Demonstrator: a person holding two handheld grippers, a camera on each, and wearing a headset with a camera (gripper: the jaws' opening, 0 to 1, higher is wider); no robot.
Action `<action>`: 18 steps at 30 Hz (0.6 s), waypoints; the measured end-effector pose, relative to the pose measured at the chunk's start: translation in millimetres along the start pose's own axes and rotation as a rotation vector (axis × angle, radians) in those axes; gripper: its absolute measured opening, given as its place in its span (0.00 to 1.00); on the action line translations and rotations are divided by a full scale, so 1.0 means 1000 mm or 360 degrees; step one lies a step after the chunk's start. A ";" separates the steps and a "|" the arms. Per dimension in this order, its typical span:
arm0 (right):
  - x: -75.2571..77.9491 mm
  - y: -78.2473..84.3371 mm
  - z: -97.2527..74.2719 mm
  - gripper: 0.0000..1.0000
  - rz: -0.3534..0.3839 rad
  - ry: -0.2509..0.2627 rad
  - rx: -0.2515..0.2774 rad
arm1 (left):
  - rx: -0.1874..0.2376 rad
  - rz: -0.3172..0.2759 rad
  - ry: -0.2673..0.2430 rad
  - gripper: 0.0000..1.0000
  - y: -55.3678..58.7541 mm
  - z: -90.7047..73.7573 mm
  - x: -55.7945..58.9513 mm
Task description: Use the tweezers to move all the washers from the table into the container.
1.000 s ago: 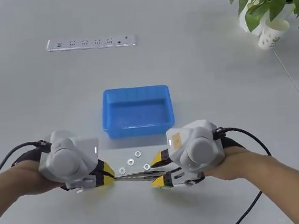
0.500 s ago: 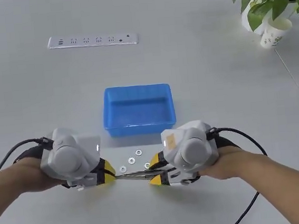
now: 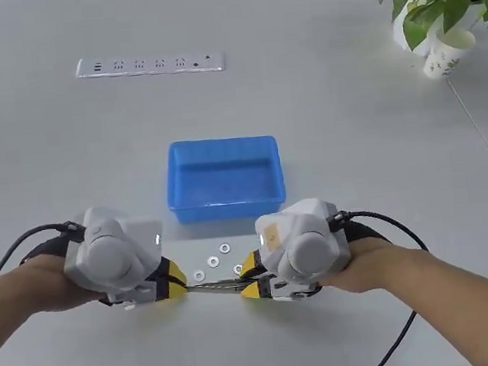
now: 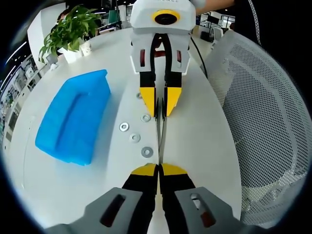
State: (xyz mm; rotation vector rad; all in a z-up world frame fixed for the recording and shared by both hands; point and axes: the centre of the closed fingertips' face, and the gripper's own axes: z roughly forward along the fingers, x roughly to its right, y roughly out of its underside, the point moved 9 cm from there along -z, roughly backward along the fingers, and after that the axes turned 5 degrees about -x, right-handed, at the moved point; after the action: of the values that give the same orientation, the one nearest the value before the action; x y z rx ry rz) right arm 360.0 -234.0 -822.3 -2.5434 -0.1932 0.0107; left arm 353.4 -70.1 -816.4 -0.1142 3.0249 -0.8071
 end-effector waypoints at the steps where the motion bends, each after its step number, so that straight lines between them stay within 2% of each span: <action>1: 0.000 0.000 0.000 0.12 0.0005 0.0000 0.0001 | 0.0000 -0.0001 0.0001 0.05 0.000 0.000 0.000; 18: -0.002 0.000 -0.001 0.10 0.0018 0.0002 -0.0006 | -0.0005 -0.0002 0.0005 0.05 -0.003 -0.004 0.003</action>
State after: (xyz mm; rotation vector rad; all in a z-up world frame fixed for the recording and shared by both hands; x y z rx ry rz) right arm 358.2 -234.6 -821.8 -2.5483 -0.1781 0.0130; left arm 350.6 -70.9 -811.4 -0.1151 3.0295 -0.8029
